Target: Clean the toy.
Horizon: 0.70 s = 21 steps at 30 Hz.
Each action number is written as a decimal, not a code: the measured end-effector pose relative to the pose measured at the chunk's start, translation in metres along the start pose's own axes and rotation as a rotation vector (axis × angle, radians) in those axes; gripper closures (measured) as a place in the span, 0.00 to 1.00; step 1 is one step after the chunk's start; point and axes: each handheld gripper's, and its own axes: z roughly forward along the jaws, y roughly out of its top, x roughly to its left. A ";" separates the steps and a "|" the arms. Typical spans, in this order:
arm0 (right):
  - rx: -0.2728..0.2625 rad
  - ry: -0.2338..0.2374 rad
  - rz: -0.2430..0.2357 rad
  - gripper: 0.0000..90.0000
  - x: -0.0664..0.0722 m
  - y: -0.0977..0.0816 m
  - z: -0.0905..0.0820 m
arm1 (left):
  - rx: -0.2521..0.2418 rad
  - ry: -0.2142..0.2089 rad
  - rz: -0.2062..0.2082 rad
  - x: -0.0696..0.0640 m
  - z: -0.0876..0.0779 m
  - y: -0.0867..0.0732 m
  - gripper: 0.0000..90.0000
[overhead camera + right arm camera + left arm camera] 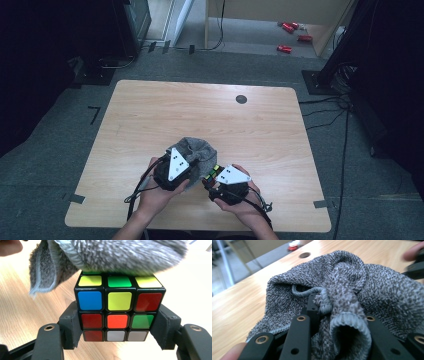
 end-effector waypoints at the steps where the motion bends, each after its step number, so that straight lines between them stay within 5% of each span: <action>1: 0.000 -0.002 0.009 0.38 -0.002 0.000 0.000 | -0.012 0.000 -0.025 0.005 -0.003 0.001 0.82; 7: 0.009 0.001 0.012 0.38 -0.001 -0.001 0.002 | -0.059 -0.075 -0.029 -0.007 -0.010 0.010 0.81; 9: 0.006 0.004 0.004 0.38 0.000 -0.001 0.003 | -0.080 -0.111 0.009 -0.019 -0.011 0.013 0.81; 10: 0.005 0.007 0.002 0.38 0.001 0.000 0.002 | -0.071 -0.114 0.085 -0.033 -0.009 0.014 0.81; 12: 0.001 0.004 -0.001 0.38 0.001 0.000 0.001 | -0.061 -0.096 0.112 -0.038 -0.006 0.013 0.81; 15: 0.010 -0.006 -0.008 0.38 0.001 0.000 0.000 | -0.046 -0.090 0.091 -0.033 -0.003 0.010 0.81; 21: 0.001 0.000 0.009 0.38 0.000 0.000 -0.002 | 0.005 -0.013 0.025 -0.007 0.001 0.002 0.81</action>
